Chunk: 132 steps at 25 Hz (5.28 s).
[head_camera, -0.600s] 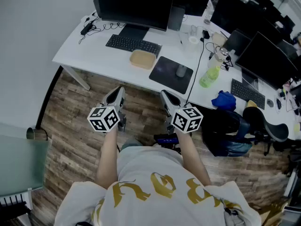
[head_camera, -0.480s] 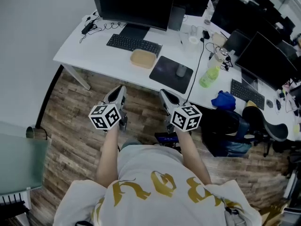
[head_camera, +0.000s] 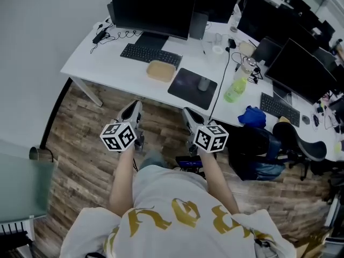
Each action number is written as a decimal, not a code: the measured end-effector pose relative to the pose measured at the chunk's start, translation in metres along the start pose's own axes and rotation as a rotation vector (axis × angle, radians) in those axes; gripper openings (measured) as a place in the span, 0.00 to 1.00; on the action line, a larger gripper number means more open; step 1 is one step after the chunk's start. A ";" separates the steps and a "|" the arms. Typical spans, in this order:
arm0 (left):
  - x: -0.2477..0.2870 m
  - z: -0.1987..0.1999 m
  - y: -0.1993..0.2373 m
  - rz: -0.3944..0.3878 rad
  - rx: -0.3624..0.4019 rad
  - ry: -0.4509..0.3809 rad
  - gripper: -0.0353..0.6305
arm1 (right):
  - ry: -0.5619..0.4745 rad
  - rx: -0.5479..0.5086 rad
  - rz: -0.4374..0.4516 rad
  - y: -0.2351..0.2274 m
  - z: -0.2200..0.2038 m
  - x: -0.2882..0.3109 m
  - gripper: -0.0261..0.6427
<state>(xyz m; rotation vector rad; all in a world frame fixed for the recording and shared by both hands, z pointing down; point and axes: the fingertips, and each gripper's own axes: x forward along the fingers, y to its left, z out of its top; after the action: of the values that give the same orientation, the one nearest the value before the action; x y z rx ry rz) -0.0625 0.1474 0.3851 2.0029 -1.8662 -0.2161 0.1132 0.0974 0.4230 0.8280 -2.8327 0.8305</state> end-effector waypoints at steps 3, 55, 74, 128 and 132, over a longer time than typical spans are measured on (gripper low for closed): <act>0.000 -0.008 0.003 0.006 -0.022 0.015 0.13 | 0.003 0.017 -0.023 -0.011 -0.003 -0.003 0.08; 0.344 -0.057 0.209 -0.157 -0.197 0.435 0.26 | 0.693 0.129 0.153 -0.155 -0.071 0.248 0.25; 0.349 -0.072 0.210 -0.141 -0.268 0.440 0.18 | 0.695 0.182 0.258 -0.140 -0.083 0.256 0.11; 0.289 0.042 0.149 -0.254 -0.322 0.246 0.14 | 0.464 0.047 0.256 -0.072 0.010 0.212 0.08; 0.286 0.046 0.147 -0.258 -0.310 0.229 0.14 | 0.456 0.035 0.257 -0.067 0.012 0.206 0.08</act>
<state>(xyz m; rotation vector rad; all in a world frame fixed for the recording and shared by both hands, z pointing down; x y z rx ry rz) -0.1861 -0.1466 0.4431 1.9519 -1.3437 -0.3121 -0.0265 -0.0541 0.4894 0.2311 -2.5444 0.9563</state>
